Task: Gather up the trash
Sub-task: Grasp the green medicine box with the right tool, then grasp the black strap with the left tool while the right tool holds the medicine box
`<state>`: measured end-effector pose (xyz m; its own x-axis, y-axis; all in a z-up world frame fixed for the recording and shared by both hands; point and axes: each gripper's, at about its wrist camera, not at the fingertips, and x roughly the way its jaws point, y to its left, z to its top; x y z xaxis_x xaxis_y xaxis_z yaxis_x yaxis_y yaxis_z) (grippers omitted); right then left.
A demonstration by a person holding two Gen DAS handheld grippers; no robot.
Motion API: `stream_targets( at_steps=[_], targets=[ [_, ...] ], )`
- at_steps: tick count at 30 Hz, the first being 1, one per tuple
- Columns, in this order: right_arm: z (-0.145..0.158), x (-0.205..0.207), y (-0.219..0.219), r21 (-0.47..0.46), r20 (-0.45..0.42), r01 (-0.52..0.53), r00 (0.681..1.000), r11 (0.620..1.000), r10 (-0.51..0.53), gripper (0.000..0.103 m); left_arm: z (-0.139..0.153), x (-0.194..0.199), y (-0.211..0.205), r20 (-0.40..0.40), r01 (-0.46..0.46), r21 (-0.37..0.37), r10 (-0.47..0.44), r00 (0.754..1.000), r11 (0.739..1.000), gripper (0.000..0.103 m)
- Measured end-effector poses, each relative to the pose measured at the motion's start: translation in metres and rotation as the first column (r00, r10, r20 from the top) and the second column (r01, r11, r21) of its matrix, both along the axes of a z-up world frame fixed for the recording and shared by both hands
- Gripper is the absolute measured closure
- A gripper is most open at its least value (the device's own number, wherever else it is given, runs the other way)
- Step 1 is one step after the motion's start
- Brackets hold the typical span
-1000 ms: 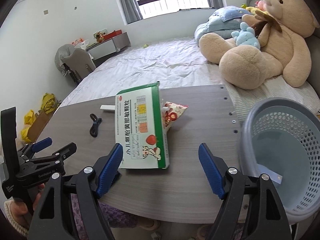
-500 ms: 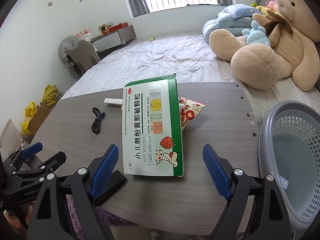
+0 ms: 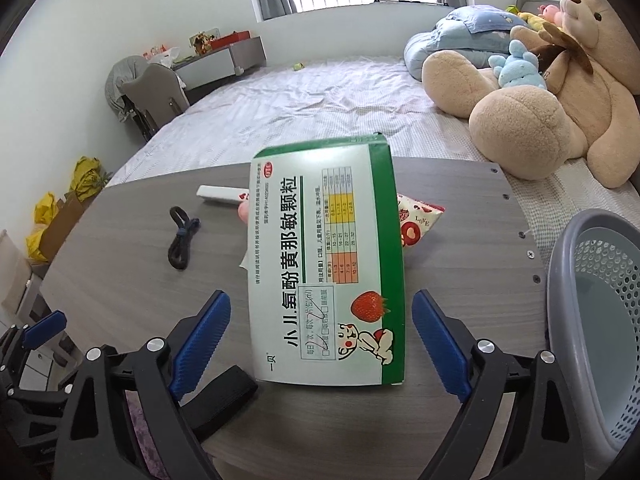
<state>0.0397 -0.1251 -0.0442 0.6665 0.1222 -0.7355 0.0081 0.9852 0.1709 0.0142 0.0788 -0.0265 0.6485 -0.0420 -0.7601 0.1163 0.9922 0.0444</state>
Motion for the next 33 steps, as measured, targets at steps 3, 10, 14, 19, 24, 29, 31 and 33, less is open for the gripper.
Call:
stream_targets(
  at_steps=[3,10,14,19,24,29,31,33],
  targets=[
    [-0.005,0.006,0.0,0.011,-0.015,0.007,1.0,1.0,-0.007,0.015,-0.003,0.0,0.0,-0.007,0.002,0.0,-0.002,1.0,1.0,0.007],
    [-0.01,0.018,-0.001,-0.02,-0.013,0.035,0.999,0.999,-0.035,0.015,-0.003,-0.001,-0.001,-0.016,0.008,-0.002,-0.008,1.0,1.0,0.007],
    [-0.008,0.019,-0.003,-0.022,0.011,0.04,0.999,0.999,-0.04,0.016,-0.003,-0.003,-0.003,-0.015,0.018,-0.002,-0.018,1.0,1.0,0.007],
    [-0.007,0.02,-0.004,-0.028,0.012,0.024,1.0,0.999,-0.024,0.018,-0.003,-0.004,-0.006,-0.018,0.028,0.003,-0.028,0.999,1.0,0.007],
    [-0.006,0.017,-0.002,-0.028,0.015,0.008,1.0,1.0,-0.007,0.025,-0.002,-0.005,-0.008,-0.016,0.03,0.005,-0.03,0.999,1.0,0.007],
    [0.007,0.005,-0.007,-0.007,0.063,0.016,0.998,1.0,-0.015,0.025,0.0,-0.008,-0.01,-0.014,0.038,0.007,-0.038,0.999,0.999,0.007],
    [0.014,-0.002,-0.011,0.004,0.076,0.021,0.997,1.0,-0.021,0.025,0.0,-0.008,-0.012,-0.02,0.043,0.007,-0.043,0.999,0.999,0.007],
    [0.021,-0.012,-0.018,0.009,0.093,0.03,0.995,1.0,-0.03,0.025,0.0,-0.009,-0.014,-0.021,0.051,0.005,-0.051,0.998,0.999,0.007]
  ],
)
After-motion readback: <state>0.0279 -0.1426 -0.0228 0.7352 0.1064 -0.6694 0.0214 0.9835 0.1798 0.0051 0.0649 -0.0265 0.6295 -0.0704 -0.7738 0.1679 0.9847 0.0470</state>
